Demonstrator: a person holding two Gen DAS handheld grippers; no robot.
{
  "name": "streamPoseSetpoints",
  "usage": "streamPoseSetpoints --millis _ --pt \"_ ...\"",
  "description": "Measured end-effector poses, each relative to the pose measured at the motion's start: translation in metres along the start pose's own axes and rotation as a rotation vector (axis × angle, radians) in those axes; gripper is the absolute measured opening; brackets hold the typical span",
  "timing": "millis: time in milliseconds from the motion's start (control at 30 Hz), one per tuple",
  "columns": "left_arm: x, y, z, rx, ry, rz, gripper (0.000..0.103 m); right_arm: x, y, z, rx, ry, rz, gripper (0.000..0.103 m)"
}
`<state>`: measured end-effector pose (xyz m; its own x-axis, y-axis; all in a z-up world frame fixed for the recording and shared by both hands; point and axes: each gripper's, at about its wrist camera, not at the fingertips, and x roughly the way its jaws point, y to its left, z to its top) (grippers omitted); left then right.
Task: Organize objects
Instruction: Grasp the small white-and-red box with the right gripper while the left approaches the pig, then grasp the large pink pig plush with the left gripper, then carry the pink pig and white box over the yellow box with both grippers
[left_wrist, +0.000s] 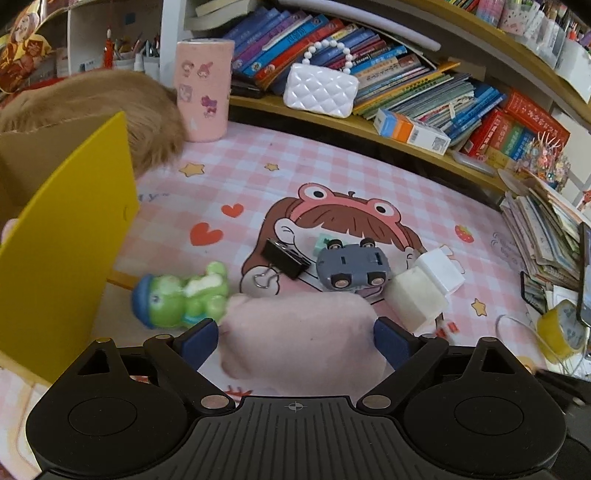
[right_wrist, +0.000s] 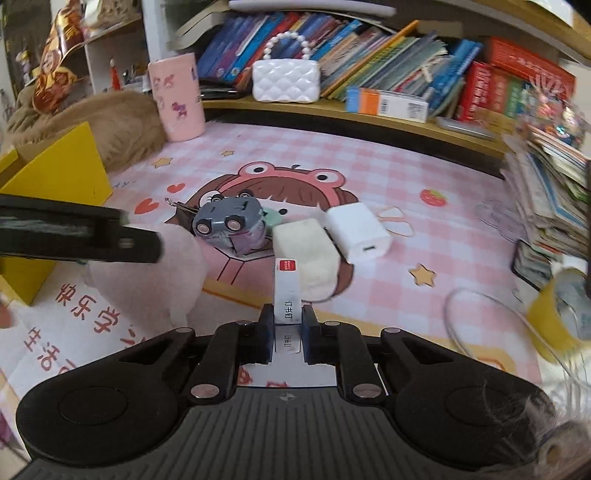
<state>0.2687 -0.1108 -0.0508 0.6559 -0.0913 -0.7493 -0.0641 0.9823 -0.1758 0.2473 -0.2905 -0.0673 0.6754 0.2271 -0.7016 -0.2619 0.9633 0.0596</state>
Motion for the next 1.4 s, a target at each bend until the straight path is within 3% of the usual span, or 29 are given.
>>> streamPoseSetpoints --millis 367,567,1033,1400 --pt "0.026 -0.026 -0.011 0.189 -0.021 0.100 0.101 -0.018 -0.014 -0.006 0.090 0.018 -0.060 0.013" --pt "0.005 -0.017 -0.010 0.160 -0.047 0.053 0.090 -0.028 -0.010 -0.009 0.115 0.001 -0.068 0.013" --pt "-0.063 0.014 -0.034 0.110 -0.086 -0.031 0.090 -0.053 0.024 -0.022 0.156 -0.015 -0.057 0.013" --pt "-0.107 0.055 -0.065 0.098 -0.102 -0.059 0.090 -0.081 0.082 -0.049 0.119 0.000 -0.072 0.013"
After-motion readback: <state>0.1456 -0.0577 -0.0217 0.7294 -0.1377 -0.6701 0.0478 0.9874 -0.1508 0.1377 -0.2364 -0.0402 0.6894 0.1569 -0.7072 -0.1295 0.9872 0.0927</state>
